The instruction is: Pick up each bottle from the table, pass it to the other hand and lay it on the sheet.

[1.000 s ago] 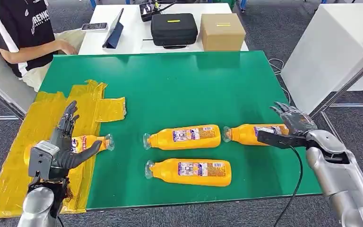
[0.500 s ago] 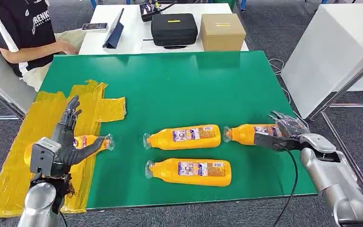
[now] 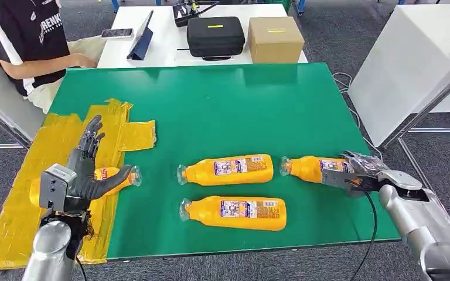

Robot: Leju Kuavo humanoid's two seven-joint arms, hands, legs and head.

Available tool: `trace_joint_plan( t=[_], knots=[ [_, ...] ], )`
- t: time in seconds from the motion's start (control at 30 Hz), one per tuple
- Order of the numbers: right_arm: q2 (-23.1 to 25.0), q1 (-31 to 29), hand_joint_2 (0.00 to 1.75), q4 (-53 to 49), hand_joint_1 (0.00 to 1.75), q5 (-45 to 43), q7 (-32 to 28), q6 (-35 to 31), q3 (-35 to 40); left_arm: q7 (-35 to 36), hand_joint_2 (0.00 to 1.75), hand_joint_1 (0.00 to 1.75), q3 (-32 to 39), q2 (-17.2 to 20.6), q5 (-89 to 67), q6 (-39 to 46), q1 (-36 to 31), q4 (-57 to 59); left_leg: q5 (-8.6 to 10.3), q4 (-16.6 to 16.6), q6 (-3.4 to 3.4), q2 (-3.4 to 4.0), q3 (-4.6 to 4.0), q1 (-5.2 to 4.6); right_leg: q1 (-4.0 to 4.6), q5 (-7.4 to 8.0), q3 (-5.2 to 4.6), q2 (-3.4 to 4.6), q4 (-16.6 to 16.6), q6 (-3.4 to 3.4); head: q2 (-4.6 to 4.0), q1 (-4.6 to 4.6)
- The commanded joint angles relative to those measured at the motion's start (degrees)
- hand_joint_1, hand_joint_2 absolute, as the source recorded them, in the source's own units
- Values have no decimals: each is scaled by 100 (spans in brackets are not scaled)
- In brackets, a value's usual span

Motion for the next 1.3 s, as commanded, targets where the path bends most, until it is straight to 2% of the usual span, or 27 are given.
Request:
trace_joint_plan(
  t=[0.03,0.07,0.1,0.13,0.2,0.47,0.63,0.7,0.77,0.83,0.9,0.93,0.97,1.03,1.07,1.13,1.17,1.3],
  knots=[
    [131,-108,175,642,0,44,140,-1,250,25,175,0,-108,43,52,-24,-287,577,-1,-12,-16,0,24,3,2,0,27,-7,-16,-3,0,-2],
    [152,-82,175,665,79,48,137,-21,243,29,175,0,-98,32,62,-22,-286,590,-2,-9,-12,0,20,4,3,-1,24,-6,-14,-2,0,0],
    [177,-73,175,704,166,60,129,-56,220,29,175,0,-93,27,62,-24,-289,614,-2,-15,-19,-2,32,5,4,-1,38,-11,-22,-3,0,-2],
    [193,-56,175,717,175,56,135,-93,201,29,175,0,-90,24,63,-24,-288,623,-1,-10,-13,-3,23,4,4,0,28,-9,-16,-2,0,0],
    [210,-49,175,726,175,58,139,-129,183,29,175,0,-88,22,63,-24,-295,640,-1,-5,-9,-1,20,6,5,1,25,-5,-12,-2,0,2],
    [593,131,175,267,175,198,118,-1111,-424,55,175,0,-5,-20,42,-12,-223,570,2,-15,-19,8,39,4,3,5,41,-1,-21,-4,0,0],
    [704,223,175,56,175,251,106,-1228,-572,60,175,0,14,-3,23,19,-140,524,1,-16,-20,25,40,1,1,7,37,10,-17,-2,0,0],
    [1033,261,175,-196,175,83,155,-1485,-946,64,175,0,45,-6,-5,81,-28,419,0,-14,-18,23,40,2,2,5,37,10,-17,-2,0,0],
    [1437,487,175,-938,175,-88,261,-1742,-1219,95,175,0,77,-42,-27,91,107,297,-2,-10,-12,32,34,4,4,7,29,21,-12,-1,0,2],
    [1559,591,175,-1260,175,-130,391,-1766,-1250,110,175,0,72,-57,-47,93,143,269,-5,-13,-16,42,37,1,2,6,30,30,-9,-3,0,0],
    [2081,808,175,-1963,175,-713,222,-2330,-1625,200,175,0,58,-154,-154,73,167,201,-9,-11,-19,45,35,4,6,3,27,33,-7,-5,2,-2],
    [2245,861,175,-2229,175,-784,318,-2462,-1630,250,175,0,22,-192,-177,46,114,204,-4,-8,-13,29,28,3,4,2,21,19,-4,-2,0,-2],
    [2497,891,175,-2511,175,-853,567,-3029,-1735,396,175,0,-3,-264,-120,32,21,248,-8,-11,-22,40,34,6,7,2,24,27,-7,-5,0,0],
    [2631,949,175,-2702,175,-1178,548,-3351,-1709,590,175,0,-99,-328,51,-10,-87,402,0,-4,-10,14,10,5,4,2,7,12,2,-3,0,-2],
    [2744,1063,175,-2801,175,-1410,385,-3734,-1730,658,175,0,-266,-345,124,-80,-117,588,-7,-6,-20,28,23,9,8,-1,16,22,0,-6,2,0],
    [2824,1195,175,-2904,175,-1519,299,-3900,-1721,618,175,0,-369,-375,177,-57,-85,698,1,-9,-10,8,14,8,7,0,10,3,-2,-2,0,-4],
    [3076,1359,175,-3089,175,-1788,104,-4406,-1903,606,175,0,-509,-384,187,-35,-43,758,-2,-15,-18,4,30,8,7,-4,27,-5,-10,-3,0,0],
    [3345,1436,175,-3190,175,-1841,-128,-5014,-1789,657,175,0,-1056,-430,208,-13,-164,870,-3,-16,-17,1,29,10,7,-6,28,-7,-13,-3,0,0]
  ],
)
